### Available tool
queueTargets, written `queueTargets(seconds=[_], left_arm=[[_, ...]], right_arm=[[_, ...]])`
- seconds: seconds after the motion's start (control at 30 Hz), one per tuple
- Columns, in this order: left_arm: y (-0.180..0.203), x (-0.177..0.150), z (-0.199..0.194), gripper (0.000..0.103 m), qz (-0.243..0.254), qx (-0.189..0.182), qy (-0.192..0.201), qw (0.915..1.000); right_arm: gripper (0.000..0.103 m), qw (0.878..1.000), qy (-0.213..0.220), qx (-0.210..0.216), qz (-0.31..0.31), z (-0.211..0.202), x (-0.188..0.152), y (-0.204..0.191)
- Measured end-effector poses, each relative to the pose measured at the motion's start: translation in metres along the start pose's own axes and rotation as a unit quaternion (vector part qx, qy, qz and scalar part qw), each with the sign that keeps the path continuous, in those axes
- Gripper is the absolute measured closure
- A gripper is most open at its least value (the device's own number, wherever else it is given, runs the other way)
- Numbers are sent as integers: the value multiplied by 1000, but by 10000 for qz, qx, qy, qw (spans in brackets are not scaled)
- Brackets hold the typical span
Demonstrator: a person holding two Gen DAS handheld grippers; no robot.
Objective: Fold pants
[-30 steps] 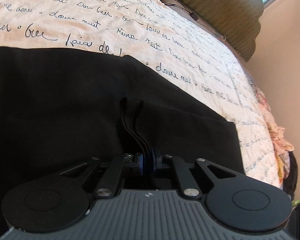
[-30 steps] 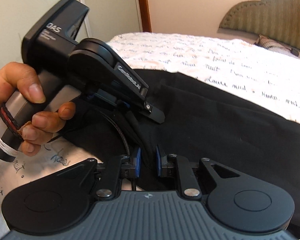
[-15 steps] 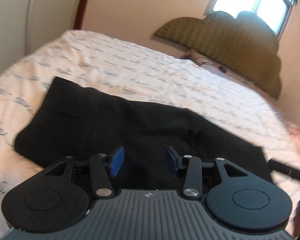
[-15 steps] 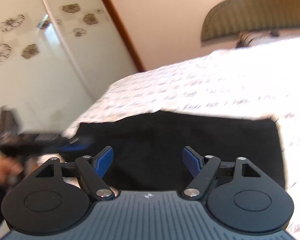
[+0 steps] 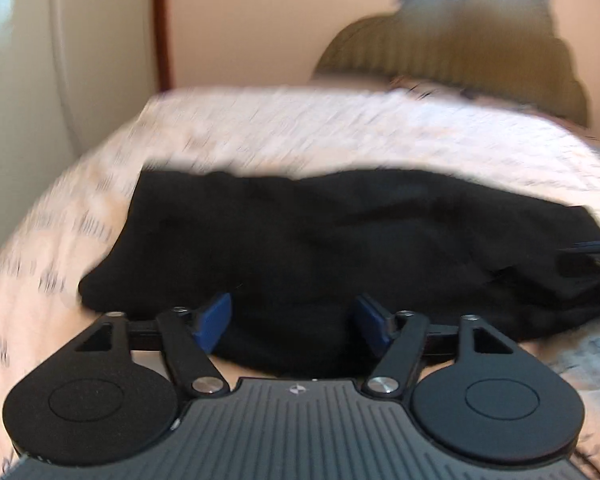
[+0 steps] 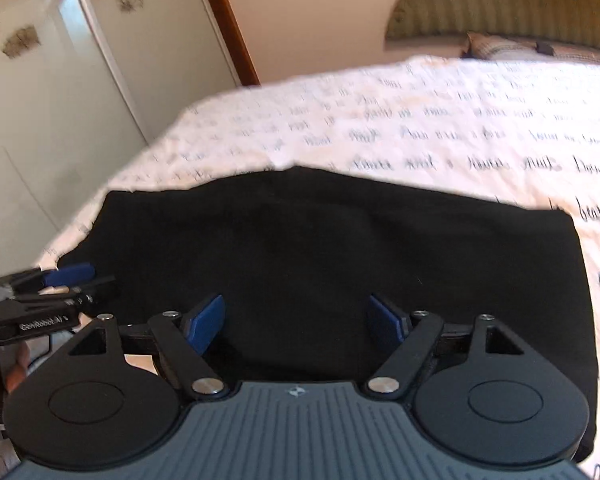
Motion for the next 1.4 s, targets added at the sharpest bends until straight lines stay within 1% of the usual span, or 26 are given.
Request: queueTargets(seconds=[0.03,0.07,0.1,0.17,0.23,0.3,0.33,0.4,0.47,0.5,0.53,0.63,0.7,0.77,0.83,0.87,0.9,0.93,0.97,1.0,1.1,1.13,1.23,1.27,1.33,1.4], left_arm=[[-4,-2,2,24,-29,-133,67,9999],[-6,-4,1,25,-35,-202,134,9997],[-7,-3,-1,25,-30,-197,136,9997],[-6,-1,-11,28,-5,-169,201,9997],[-10,-2,-21,27,-84,-258,345,9990],[-18,-5,-23,27,-142,-279,437,9986],[-23,-6,-21,27,-201,-206,415,9987],[-33,-9,-23,26,-454,-183,381,9981],[-42,-10,-32,26,-691,-152,433,9965],[-46,-9,-39,26,-759,-175,518,9956],[-49,-7,-45,26,-822,-196,612,9945],[-52,4,-53,22,-868,-262,837,9924],[-48,12,-48,22,-805,-302,878,9924],[-40,15,-42,21,-663,-478,921,9924],[-36,14,-26,19,-496,-457,738,9950],[-37,10,-15,22,-448,-257,493,9974],[-37,5,-6,21,-383,-176,297,9987],[-36,0,-3,20,-276,-201,295,9990],[-36,-2,-3,20,-204,-209,378,9989],[-37,-2,-4,20,-216,-250,387,9987],[-42,-4,-4,19,-320,-414,472,9975],[-42,-5,-4,19,-340,-445,497,9972],[-41,-5,-4,17,-337,-442,531,9970],[-39,-5,-3,15,-317,-435,528,9972],[-37,-4,-2,13,-272,-402,510,9975],[-35,-4,-1,13,-227,-351,506,9978]], right_arm=[[13,9996,-244,-153,-22,11,-4,2],[12,9987,-426,-254,-98,23,-8,3],[11,9987,-264,-316,-307,21,-8,0],[11,9981,-345,-419,-282,17,-6,-3],[11,9993,-243,-253,-118,8,-1,-6],[11,9997,90,-98,-182,0,2,-12],[11,9995,74,-127,-271,2,1,-13],[7,9973,-511,-322,-421,25,-8,-10],[6,9963,-386,-415,-641,21,-7,-14],[6,9968,-448,-382,-549,16,-3,-17],[6,9981,-357,-193,-467,9,3,-22],[5,9969,306,319,-656,-8,32,-46],[5,9964,293,401,-684,3,53,-59],[5,9969,71,592,-522,26,72,-67],[5,9969,-226,684,-316,54,88,-71],[5,9972,-353,588,-311,68,93,-69],[5,9971,-535,416,-354,85,95,-66],[5,9957,-835,182,-360,107,95,-57],[0,9958,-752,104,-508,114,94,-55],[0,9958,-632,141,-652,115,92,-57],[0,9925,-871,-16,-862,114,94,-64],[0,9932,-873,25,-775,109,99,-65],[0,9972,-403,482,-418,89,116,-66],[0,9970,-378,581,-341,89,121,-66],[0,9965,-552,583,-252,99,126,-66],[0,9961,-733,391,-309,119,130,-64]])
Point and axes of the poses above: each gripper's, at about its wrist camera, not at the fingertips, and z roughly the way its jaws point, y to its right, x to its top, the point moved 7 cm from there along z, roughly the way its jaws point, and after that the axes turned 10 degrees about -y, right-handed, at the moved point
